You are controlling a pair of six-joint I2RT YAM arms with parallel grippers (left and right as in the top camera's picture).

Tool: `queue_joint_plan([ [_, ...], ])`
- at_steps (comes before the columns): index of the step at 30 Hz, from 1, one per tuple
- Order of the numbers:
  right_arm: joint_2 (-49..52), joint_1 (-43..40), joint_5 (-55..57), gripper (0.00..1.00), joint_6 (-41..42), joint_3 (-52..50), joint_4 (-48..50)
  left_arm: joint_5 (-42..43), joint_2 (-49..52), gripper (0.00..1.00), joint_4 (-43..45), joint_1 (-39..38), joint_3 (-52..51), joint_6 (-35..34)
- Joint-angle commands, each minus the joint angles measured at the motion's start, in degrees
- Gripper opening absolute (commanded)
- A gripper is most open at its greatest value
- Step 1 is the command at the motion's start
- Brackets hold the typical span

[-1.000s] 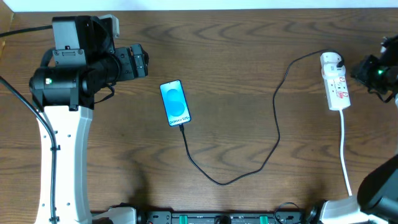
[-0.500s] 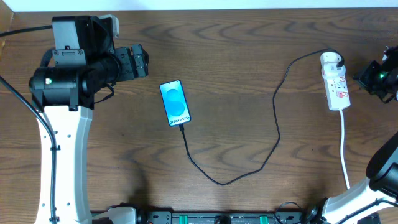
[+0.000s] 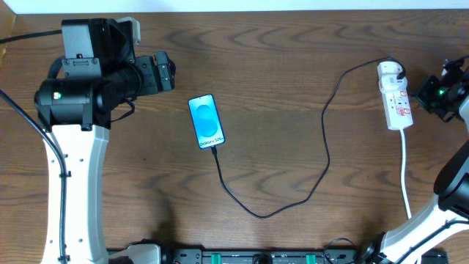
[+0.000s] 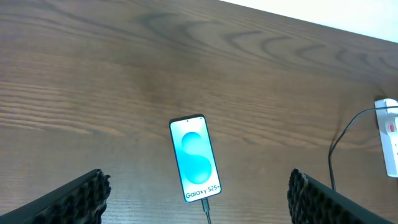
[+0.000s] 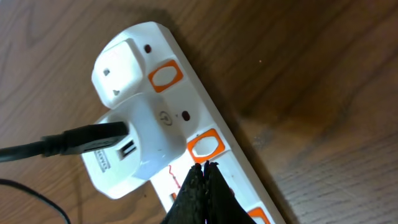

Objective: Plug charger to phone and switch on socket

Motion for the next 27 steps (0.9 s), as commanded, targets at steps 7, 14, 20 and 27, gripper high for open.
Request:
queue_joint_plan([
  [7,3.0,0.9,-0.6,0.01,0.3,0.5,2.4,0.0,-0.3,0.93,-0.1,0.2,-0.2,0.1],
  [14,3.2,1.7,-0.5,0.01,0.2,0.5,3.1,0.0,-0.3,0.93,-0.1,0.2,-0.2,0.1],
  [20,4.4,2.6,0.3,0.01,0.5,0.5,4.2,0.0,-0.3,0.93,-0.1,0.2,-0.2,0.1],
  [27,7.1,2.7,-0.2,0.01,1.1,0.5,4.3,0.0,-0.3,0.93,-0.2,0.2,-0.2,0.1],
])
